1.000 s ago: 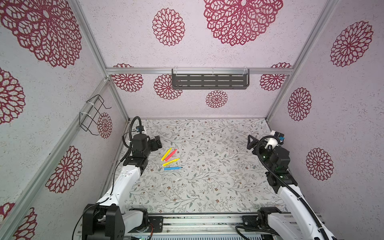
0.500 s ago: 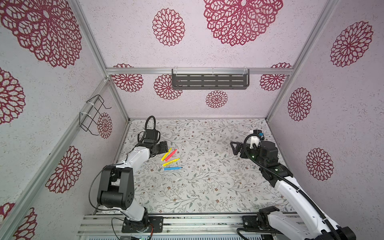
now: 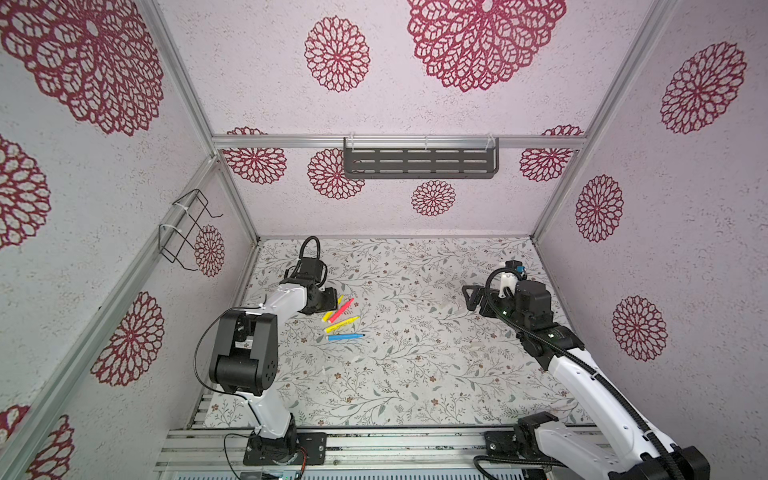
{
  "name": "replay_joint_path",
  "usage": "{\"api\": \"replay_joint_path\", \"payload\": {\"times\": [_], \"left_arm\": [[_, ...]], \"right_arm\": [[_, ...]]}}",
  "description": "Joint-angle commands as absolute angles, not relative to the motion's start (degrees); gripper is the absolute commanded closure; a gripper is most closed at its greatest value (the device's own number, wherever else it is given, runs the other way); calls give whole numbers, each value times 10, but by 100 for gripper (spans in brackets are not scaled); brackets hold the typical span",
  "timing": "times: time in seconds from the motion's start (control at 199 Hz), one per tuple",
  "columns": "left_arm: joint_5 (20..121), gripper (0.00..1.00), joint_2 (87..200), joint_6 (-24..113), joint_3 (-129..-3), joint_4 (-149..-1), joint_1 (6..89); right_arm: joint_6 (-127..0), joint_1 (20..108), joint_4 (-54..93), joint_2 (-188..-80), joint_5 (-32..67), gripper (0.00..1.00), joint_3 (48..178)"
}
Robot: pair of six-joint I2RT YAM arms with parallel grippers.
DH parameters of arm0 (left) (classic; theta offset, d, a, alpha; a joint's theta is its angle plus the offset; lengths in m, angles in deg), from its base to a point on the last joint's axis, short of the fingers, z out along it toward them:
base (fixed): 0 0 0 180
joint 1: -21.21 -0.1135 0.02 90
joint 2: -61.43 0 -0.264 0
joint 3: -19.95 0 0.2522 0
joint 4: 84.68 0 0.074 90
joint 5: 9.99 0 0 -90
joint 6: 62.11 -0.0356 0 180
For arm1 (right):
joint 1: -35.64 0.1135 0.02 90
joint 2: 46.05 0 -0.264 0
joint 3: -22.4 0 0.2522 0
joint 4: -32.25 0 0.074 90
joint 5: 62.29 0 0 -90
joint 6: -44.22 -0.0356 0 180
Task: Insert the pens into the pen caps
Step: 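Move the left gripper over the yellow highlighter while the right arm rises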
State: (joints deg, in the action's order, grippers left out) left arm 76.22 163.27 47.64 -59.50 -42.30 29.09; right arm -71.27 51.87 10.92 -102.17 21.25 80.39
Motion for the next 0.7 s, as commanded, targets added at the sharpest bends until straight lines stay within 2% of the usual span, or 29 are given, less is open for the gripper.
{"api": "replay_joint_path", "payload": {"times": [0.0,0.698], "left_arm": [[769,39,1656,466,-613,-412,296],[801,50,1721,449,-658,-375,304]], "right_arm": [[-718,520,128,-1004,205,1,806],[-722,520,136,-978,204,1,786]]}}
